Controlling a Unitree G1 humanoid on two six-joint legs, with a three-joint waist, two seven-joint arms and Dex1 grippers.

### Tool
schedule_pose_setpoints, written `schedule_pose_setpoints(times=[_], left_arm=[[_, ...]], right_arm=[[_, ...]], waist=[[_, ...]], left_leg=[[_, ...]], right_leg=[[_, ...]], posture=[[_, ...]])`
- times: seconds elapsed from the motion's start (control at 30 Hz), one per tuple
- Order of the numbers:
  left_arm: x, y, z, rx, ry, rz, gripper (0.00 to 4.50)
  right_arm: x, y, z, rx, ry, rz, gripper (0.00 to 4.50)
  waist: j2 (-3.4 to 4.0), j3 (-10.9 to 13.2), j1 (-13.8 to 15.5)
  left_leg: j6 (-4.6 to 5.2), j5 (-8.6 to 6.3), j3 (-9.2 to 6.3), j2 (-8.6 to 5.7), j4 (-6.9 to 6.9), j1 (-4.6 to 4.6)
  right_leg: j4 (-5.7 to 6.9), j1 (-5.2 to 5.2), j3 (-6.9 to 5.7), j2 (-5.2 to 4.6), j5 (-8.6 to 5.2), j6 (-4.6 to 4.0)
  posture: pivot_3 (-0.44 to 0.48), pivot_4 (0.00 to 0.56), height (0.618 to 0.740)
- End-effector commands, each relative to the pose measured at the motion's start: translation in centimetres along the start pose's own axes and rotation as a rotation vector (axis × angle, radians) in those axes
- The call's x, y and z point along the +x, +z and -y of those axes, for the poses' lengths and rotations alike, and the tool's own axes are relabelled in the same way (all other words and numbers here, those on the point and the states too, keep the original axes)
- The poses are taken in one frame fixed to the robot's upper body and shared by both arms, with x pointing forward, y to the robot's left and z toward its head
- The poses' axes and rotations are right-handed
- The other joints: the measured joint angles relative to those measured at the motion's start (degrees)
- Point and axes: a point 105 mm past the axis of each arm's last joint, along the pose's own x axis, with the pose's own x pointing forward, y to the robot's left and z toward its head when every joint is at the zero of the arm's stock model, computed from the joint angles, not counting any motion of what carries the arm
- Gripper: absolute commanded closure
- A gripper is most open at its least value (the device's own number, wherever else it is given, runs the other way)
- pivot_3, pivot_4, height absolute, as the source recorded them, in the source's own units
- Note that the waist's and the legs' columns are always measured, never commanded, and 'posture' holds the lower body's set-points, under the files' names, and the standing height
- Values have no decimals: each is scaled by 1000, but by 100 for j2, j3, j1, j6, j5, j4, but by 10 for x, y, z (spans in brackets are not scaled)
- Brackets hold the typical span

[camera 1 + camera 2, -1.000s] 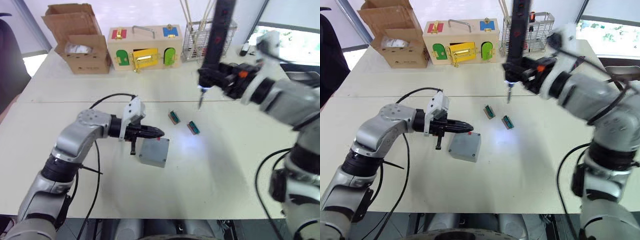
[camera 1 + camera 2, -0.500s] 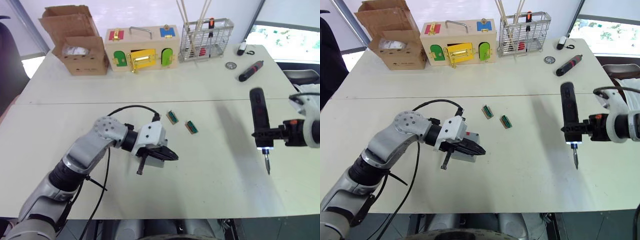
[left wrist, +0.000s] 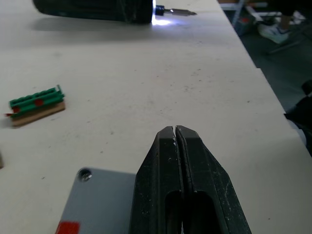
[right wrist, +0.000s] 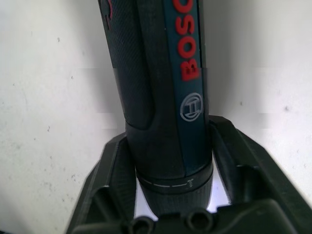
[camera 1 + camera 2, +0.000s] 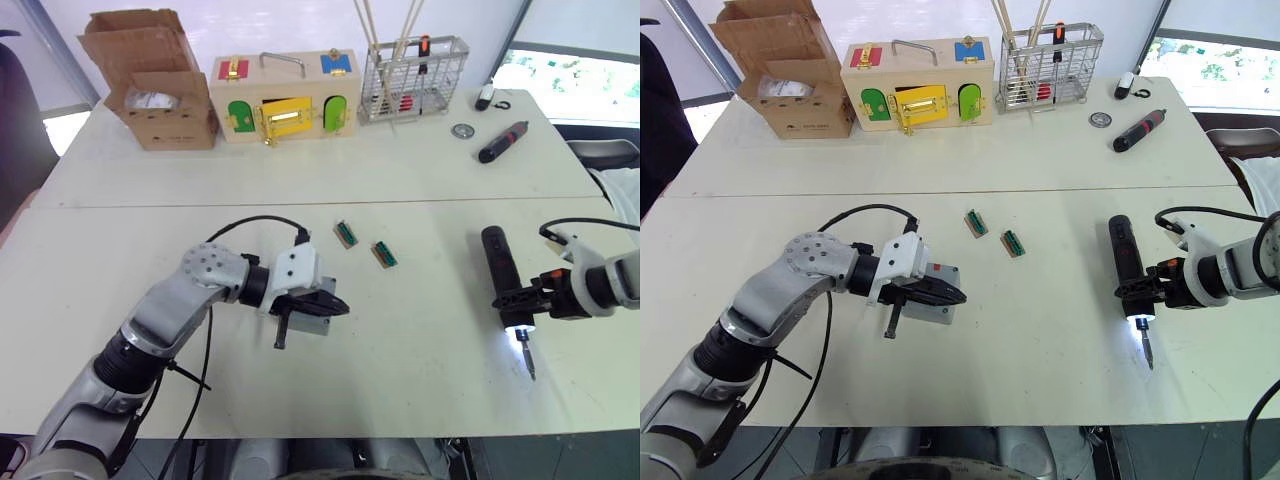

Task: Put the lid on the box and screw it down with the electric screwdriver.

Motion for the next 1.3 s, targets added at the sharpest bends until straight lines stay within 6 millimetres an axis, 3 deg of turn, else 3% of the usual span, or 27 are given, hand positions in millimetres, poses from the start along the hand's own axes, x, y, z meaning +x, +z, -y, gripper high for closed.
schedule_pose_setpoints(times=[0.03,0.13,0.23,0.3,0.4,0.47,0.53,0.73,0.83,0.93,1.17,1.3], left_arm=[[-11,1,-9,-20,65,14,4500],[-23,0,-22,-50,130,17,4500],[-43,2,-39,-93,218,49,4500],[-59,3,-54,-132,298,88,4500],[-83,-5,-70,-195,398,93,4500],[-92,-17,-74,-234,435,57,4500],[-95,-30,-69,-255,431,-6,4500],[-91,-58,-44,-319,382,-122,4500],[-84,-63,-36,-314,384,-144,4500],[-77,-65,-42,-308,451,-125,4500],[-59,-77,-28,-245,357,-205,4500],[-53,-79,-24,-222,297,-212,4500]], right_arm=[[1,6,-1,-24,-4,27,809],[1,13,-2,-42,-16,62,86],[-8,38,2,-95,-84,220,39],[-20,63,-9,-217,-117,385,39],[-36,82,-73,-378,107,609,39],[-32,63,-117,-563,243,654,39],[-16,31,-151,-721,336,634,39],[40,-39,-191,-822,466,508,39],[54,-48,-194,-823,462,497,39],[59,-51,-202,-820,490,498,39],[78,-65,-218,-827,563,419,39],[82,-61,-218,-866,536,412,39]], waist=[[-5,-2,1],[-9,-1,3],[-13,0,-3],[-8,2,-3],[-6,2,-12],[-6,2,-16],[-8,1,1],[-9,1,7],[-11,1,13],[-12,1,19],[-12,1,-19],[-12,1,4]], left_leg=[[0,0,-1,0,4,0],[10,-6,-9,0,30,-2],[18,-11,-13,0,61,-5],[17,-11,-13,-5,71,-4],[17,-11,-16,-3,68,-8],[21,-13,-21,2,60,-14],[25,-16,-33,5,50,-16],[22,-15,-47,-13,62,-32],[-1,-2,-46,-23,73,-27],[-11,4,-50,-23,73,-9],[-8,2,-55,-14,56,-9],[-9,2,-55,-15,61,-10]], right_leg=[[0,2,-1,0,0,0],[6,13,-9,0,0,0],[21,18,-13,0,0,1],[33,18,-12,-4,1,1],[39,6,-15,0,0,2],[40,-3,-18,7,0,2],[40,-7,-29,8,0,2],[33,1,-36,-17,0,2],[26,10,-33,-28,0,2],[37,25,-35,-26,1,2],[39,12,-36,-10,0,2],[39,14,-37,-12,0,2]], posture=[[0,150,740],[0,150,740],[0,150,740],[0,150,740],[0,150,740],[0,150,740],[0,150,740],[0,150,740],[0,150,740],[0,150,740],[0,150,740],[0,150,740]])
